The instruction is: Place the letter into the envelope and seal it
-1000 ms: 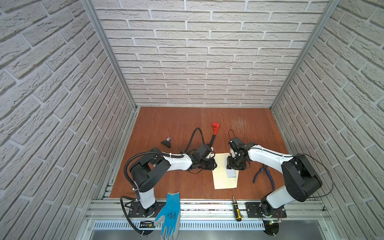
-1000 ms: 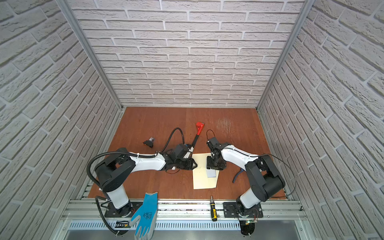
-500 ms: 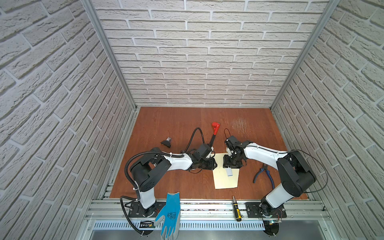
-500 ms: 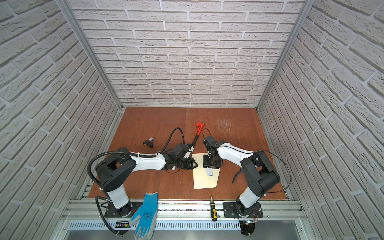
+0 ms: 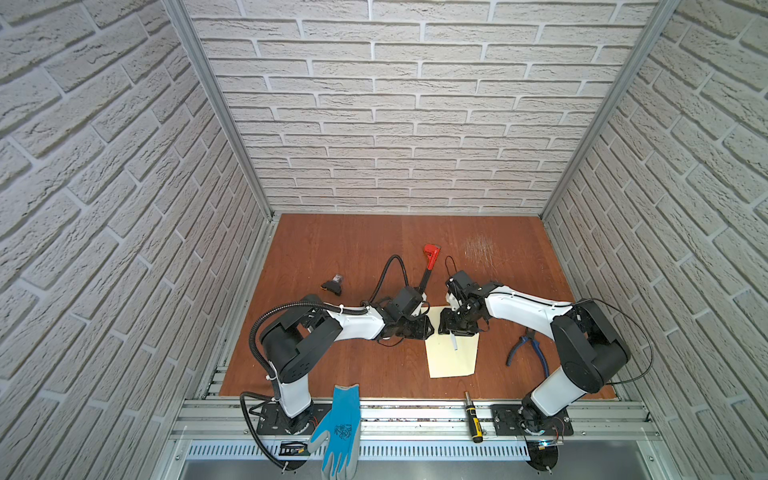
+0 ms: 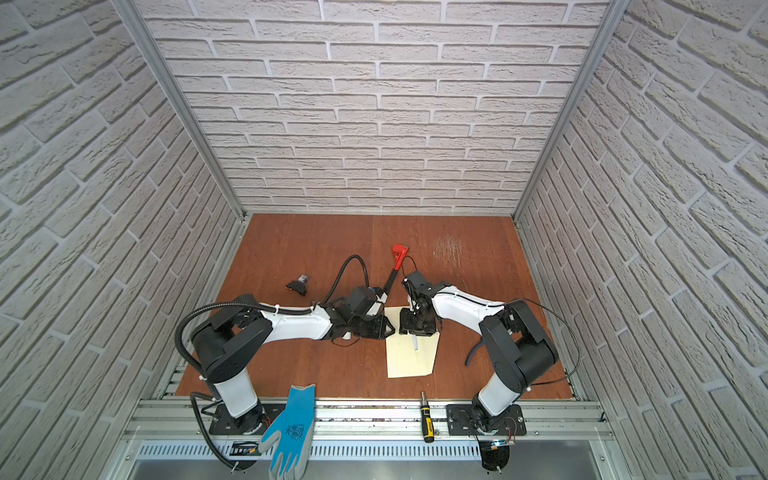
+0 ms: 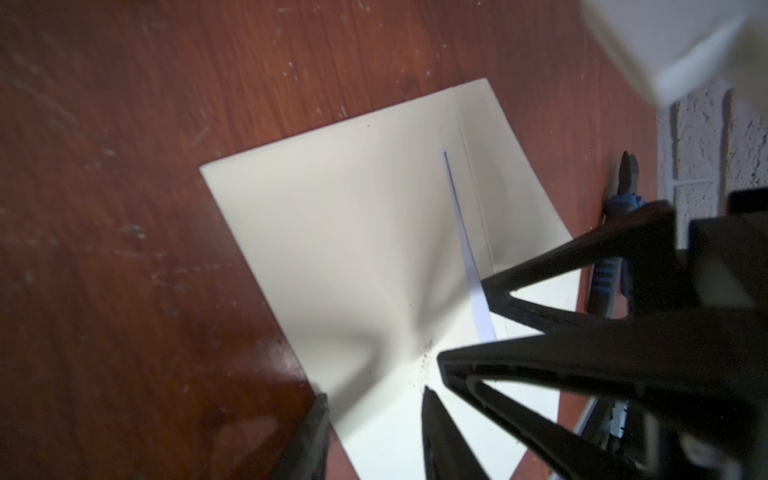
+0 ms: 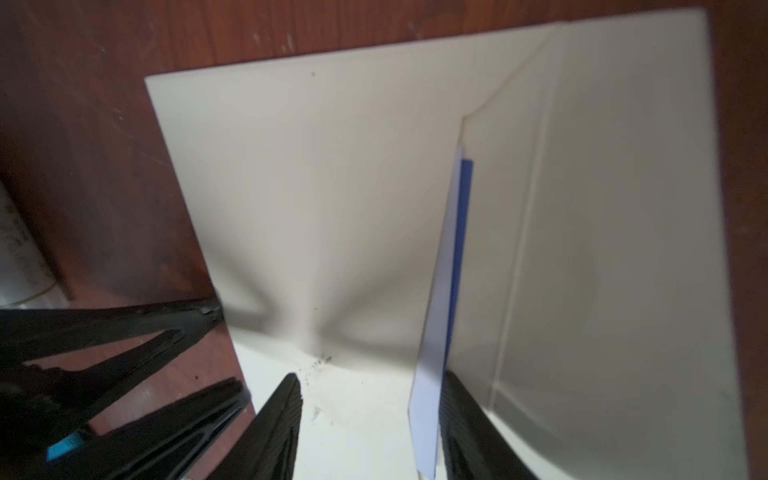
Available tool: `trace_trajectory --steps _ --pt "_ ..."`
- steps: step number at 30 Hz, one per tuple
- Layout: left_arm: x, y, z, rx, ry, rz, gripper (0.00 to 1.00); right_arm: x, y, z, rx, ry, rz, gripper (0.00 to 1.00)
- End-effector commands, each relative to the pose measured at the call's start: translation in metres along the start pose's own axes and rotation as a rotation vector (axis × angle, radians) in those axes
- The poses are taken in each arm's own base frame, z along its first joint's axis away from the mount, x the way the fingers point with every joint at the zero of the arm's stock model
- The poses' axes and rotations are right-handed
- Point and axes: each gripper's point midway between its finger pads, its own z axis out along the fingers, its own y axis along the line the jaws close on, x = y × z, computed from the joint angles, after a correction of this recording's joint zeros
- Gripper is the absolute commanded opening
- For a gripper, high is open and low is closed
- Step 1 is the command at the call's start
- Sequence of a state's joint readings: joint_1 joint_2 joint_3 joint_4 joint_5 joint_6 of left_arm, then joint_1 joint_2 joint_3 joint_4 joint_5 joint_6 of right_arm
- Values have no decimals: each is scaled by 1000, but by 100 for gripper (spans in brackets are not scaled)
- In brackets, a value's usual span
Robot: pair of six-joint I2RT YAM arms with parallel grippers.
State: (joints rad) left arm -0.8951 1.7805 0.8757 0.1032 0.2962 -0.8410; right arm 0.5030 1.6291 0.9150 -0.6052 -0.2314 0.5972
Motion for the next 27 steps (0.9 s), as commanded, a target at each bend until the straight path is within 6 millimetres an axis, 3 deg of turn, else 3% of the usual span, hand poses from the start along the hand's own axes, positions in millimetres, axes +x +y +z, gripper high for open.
trace_trajectory --steps 1,10,15,19,24,27 --pt "0 8 -6 -18 -8 -1 39 -1 16 3 -66 -2 0 54" --pt "-16 -4 -33 -20 -70 37 48 -5 14 -20 -14 -62 -4 58" --pt "-27 -17 -56 -13 -114 71 52 -7 11 -55 14 -141 -6 60" --pt "-34 -22 -86 -41 -175 92 52 -3 4 -87 38 -214 -6 62" --pt "-28 10 -134 -264 -217 98 56 8 -11 -112 64 -284 -9 62" --pt "-17 36 -157 -411 -211 90 61 10 -5 -119 -7 -348 -48 61"
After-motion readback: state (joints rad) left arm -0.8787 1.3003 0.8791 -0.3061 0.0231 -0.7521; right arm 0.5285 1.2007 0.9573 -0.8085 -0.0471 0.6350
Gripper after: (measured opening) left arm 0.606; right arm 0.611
